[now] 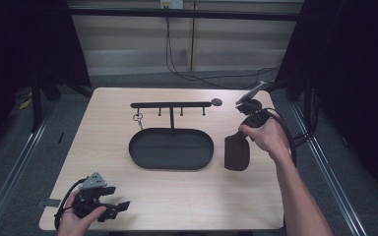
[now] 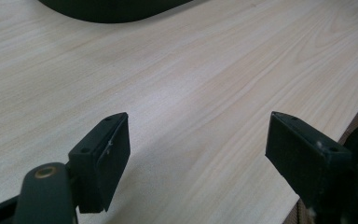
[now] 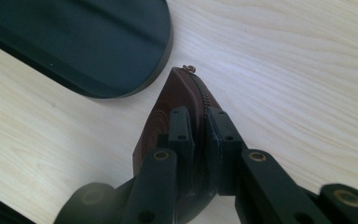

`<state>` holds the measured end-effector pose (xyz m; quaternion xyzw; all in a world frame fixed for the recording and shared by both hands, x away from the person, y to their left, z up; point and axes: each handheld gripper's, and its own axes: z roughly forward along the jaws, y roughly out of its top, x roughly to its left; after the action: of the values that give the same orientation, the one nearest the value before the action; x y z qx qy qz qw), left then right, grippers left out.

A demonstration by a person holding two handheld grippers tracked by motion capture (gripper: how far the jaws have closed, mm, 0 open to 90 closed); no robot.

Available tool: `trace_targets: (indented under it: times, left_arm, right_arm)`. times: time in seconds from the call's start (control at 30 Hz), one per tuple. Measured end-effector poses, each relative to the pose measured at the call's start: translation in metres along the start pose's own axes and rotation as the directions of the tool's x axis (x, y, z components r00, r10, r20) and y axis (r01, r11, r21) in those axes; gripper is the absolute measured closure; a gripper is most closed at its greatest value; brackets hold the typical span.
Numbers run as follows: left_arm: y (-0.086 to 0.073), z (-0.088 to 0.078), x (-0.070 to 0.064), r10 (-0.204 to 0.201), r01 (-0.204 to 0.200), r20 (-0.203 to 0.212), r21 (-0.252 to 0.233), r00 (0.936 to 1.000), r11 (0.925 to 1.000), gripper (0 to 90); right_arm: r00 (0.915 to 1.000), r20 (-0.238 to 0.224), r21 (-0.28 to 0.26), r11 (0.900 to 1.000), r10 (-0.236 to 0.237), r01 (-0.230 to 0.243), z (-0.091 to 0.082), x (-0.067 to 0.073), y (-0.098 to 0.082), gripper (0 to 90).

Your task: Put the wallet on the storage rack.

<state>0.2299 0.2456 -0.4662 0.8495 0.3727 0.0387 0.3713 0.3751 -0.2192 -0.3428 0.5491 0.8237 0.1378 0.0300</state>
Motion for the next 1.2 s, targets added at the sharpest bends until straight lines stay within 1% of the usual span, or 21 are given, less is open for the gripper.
trace_targets:
  times: [0.03,0.13,0.23,0.27,0.4,0.5,0.6,0.63,0.67,0.7,0.73,0.77,0.8,0.83,0.97,1.0,1.03,1.07,1.13,1.17,1.2]
  left_arm:
    - [0.000,0.001,-0.001,-0.012,0.012,-0.002,-0.007,0.9999,0.9999,21.9]
    - [0.000,0.002,-0.001,-0.014,0.014,-0.005,-0.007,0.9999,0.9999,21.9]
    - [0.000,0.003,-0.001,-0.006,0.006,0.002,0.004,1.0000,1.0000,21.9]
    - [0.000,0.003,-0.002,-0.011,0.011,0.000,-0.001,0.9999,0.9999,21.9]
    - [0.001,0.003,-0.003,-0.003,0.003,0.004,0.001,1.0000,1.0000,21.8]
    - [0.000,0.003,-0.002,-0.005,0.005,0.011,0.005,0.9999,1.0000,21.9]
    - [0.000,0.002,-0.002,-0.009,0.009,0.008,0.002,0.9999,1.0000,21.9]
    - [0.000,0.002,-0.002,-0.012,0.012,0.008,-0.001,0.9999,0.9999,21.9]
    - [0.000,0.001,-0.001,-0.009,0.009,0.004,0.000,0.9999,1.0000,21.9]
    - [-0.001,0.001,-0.001,-0.007,0.007,-0.002,0.000,1.0000,1.0000,21.9]
    - [0.000,0.001,-0.001,-0.009,0.009,0.006,0.003,0.9999,1.0000,21.9]
    - [0.000,0.002,-0.001,-0.011,0.011,0.004,0.002,0.9999,0.9999,21.9]
    - [0.000,0.002,-0.001,-0.011,0.011,0.004,0.002,0.9999,0.9999,21.9]
    - [0.000,0.003,-0.002,-0.009,0.009,0.006,0.005,0.9999,0.9999,21.9]
    - [0.000,0.003,-0.002,-0.003,0.003,0.003,0.013,1.0000,0.9999,21.9]
    - [0.000,0.002,-0.002,0.001,-0.001,-0.005,0.014,1.0000,0.9999,22.5]
    - [0.000,0.002,-0.002,-0.007,0.007,-0.010,0.013,0.9999,0.9999,22.5]
    - [0.000,0.002,-0.002,-0.007,0.007,-0.010,0.013,0.9999,0.9999,23.0]
    - [0.000,0.002,0.000,-0.012,0.013,-0.021,0.018,0.9997,0.9998,23.7]
    - [0.000,0.002,0.000,-0.018,0.018,-0.020,0.016,0.9997,0.9997,23.7]
    - [0.000,0.002,0.000,-0.018,0.018,-0.017,0.015,0.9997,0.9997,23.7]
  right_arm:
    - [0.9999,-0.011,0.003,1.000,0.001,-0.001,0.000,0.001,0.000,81.2]
    - [0.9997,-0.024,-0.011,1.000,0.003,-0.004,-0.001,0.002,0.001,81.3]
    - [0.9994,-0.035,-0.029,1.000,-0.002,0.001,-0.003,0.005,0.004,81.4]
    - [0.9994,-0.035,-0.033,0.999,-0.004,0.003,-0.004,0.006,0.005,81.3]
    - [0.9991,-0.042,-0.054,0.999,-0.010,0.008,-0.008,0.011,0.009,81.3]
    - [0.9964,-0.084,-0.074,0.997,-0.001,-0.005,-0.007,0.014,0.013,81.4]
    - [0.9963,-0.086,-0.080,0.997,0.000,-0.006,-0.006,0.016,0.017,81.5]
    - [0.9957,-0.092,-0.096,0.995,0.001,-0.010,-0.006,0.018,0.020,81.5]
    - [0.9957,-0.092,-0.096,0.995,0.001,-0.010,-0.006,0.018,0.020,81.5]
    - [0.9944,-0.105,-0.103,0.995,0.006,-0.017,-0.006,0.021,0.023,81.5]
    - [0.9944,-0.105,-0.103,0.995,0.006,-0.017,-0.006,0.021,0.023,81.5]
    - [0.9940,-0.110,-0.117,0.993,0.006,-0.018,-0.004,0.021,0.025,81.5]
    - [0.9940,-0.110,-0.117,0.993,0.006,-0.018,-0.004,0.021,0.025,81.5]
    - [0.9923,-0.123,-0.137,0.990,0.016,-0.033,-0.003,0.022,0.027,81.5]
    - [0.9896,-0.142,-0.159,0.986,0.022,-0.045,0.002,0.022,0.030,81.5]
    - [0.9863,-0.162,-0.163,0.985,0.032,-0.058,0.007,0.023,0.033,81.6]
    - [0.9835,-0.178,-0.160,0.985,0.034,-0.063,0.011,0.024,0.034,81.6]
    - [0.9835,-0.178,-0.160,0.985,0.034,-0.063,0.011,0.024,0.034,81.6]
    - [0.9797,-0.198,-0.164,0.984,0.031,-0.065,0.017,0.025,0.036,81.6]
    - [0.9767,-0.211,-0.165,0.983,0.040,-0.076,0.020,0.027,0.038,81.6]
    - [0.9767,-0.211,-0.165,0.983,0.040,-0.076,0.020,0.027,0.038,81.6]
